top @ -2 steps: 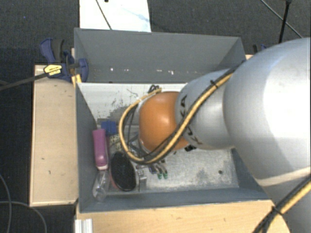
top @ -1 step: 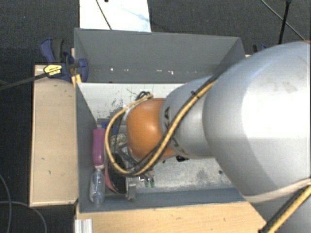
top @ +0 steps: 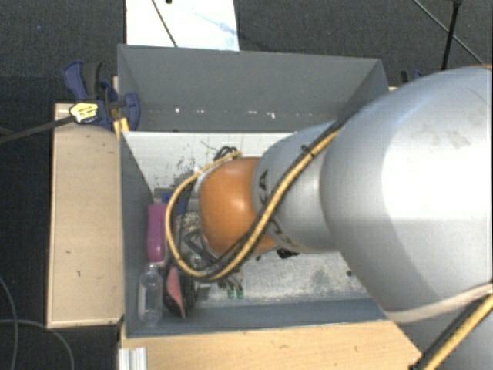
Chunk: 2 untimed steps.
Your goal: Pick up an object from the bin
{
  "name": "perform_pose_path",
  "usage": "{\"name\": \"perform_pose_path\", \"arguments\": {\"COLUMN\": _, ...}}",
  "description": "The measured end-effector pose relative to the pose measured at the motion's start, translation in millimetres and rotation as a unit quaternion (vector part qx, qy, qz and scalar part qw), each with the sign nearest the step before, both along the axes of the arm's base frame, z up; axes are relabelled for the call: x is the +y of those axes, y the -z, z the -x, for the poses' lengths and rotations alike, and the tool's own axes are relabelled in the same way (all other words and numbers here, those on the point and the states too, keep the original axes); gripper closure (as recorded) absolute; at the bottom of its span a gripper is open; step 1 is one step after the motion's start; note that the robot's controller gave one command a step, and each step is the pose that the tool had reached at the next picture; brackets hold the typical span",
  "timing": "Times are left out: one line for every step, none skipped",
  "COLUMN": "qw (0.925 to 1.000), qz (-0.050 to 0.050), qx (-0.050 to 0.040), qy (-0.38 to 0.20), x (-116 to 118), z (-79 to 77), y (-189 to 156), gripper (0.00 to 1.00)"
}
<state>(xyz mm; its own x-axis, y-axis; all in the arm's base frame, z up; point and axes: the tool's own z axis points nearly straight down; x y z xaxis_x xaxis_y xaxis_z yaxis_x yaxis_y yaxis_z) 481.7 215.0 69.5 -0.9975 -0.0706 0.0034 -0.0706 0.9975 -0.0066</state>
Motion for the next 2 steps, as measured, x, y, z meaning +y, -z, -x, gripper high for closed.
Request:
{"name": "perform_pose_path", "arguments": {"qw": 1.0000, "qz": -0.005, "qx": -0.0049, "qy": 0.001, "x": 0, "z": -0.2, "y": -63, "gripper": 1.00}}
{"name": "perform_pose_path", "arguments": {"qw": 0.9994, "qz": -0.006, "qx": -0.0070, "qy": -0.034, "x": -3, "z": -9.7, "y": -154, "gripper": 1.00}}
